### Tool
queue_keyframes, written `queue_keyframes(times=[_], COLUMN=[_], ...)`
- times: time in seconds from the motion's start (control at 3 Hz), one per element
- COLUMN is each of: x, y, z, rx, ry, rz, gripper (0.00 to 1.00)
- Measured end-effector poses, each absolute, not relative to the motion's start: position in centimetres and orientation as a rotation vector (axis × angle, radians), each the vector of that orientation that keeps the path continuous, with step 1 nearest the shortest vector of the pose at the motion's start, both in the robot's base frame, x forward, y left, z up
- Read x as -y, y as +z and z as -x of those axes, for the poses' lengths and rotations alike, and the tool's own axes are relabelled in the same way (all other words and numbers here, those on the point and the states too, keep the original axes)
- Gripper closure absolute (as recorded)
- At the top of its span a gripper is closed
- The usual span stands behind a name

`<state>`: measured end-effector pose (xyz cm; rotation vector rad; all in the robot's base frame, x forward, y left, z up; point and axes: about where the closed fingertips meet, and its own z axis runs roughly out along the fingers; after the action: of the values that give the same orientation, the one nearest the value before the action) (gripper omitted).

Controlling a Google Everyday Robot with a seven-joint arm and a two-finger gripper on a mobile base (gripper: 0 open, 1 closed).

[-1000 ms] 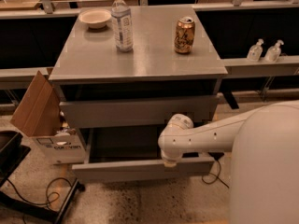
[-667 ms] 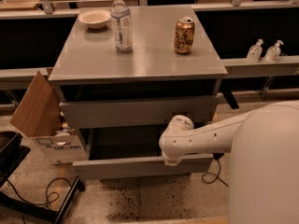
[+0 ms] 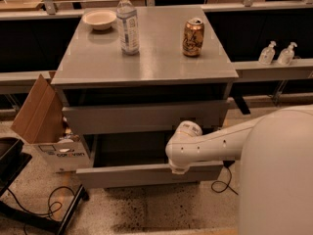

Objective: Open middle drawer

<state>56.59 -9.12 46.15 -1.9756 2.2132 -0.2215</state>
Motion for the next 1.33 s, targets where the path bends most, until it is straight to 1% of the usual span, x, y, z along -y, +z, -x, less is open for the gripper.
queue_keyframes(times=[0.33, 0.67, 1.0, 1.33], x=[8.7, 8.5, 8.3, 9.3], y=[46.6, 50.3, 55.8, 59.2], z=[-56.6, -56.7, -55.9, -56.9], rx=[-2.181, -2.158, -2.141, -2.113], ry=[-0.225, -0.378, -0.590, -0.743], rz=[1.982, 1.997, 1.963, 1.880], gripper=[0.23, 0.37, 0.60, 0.84])
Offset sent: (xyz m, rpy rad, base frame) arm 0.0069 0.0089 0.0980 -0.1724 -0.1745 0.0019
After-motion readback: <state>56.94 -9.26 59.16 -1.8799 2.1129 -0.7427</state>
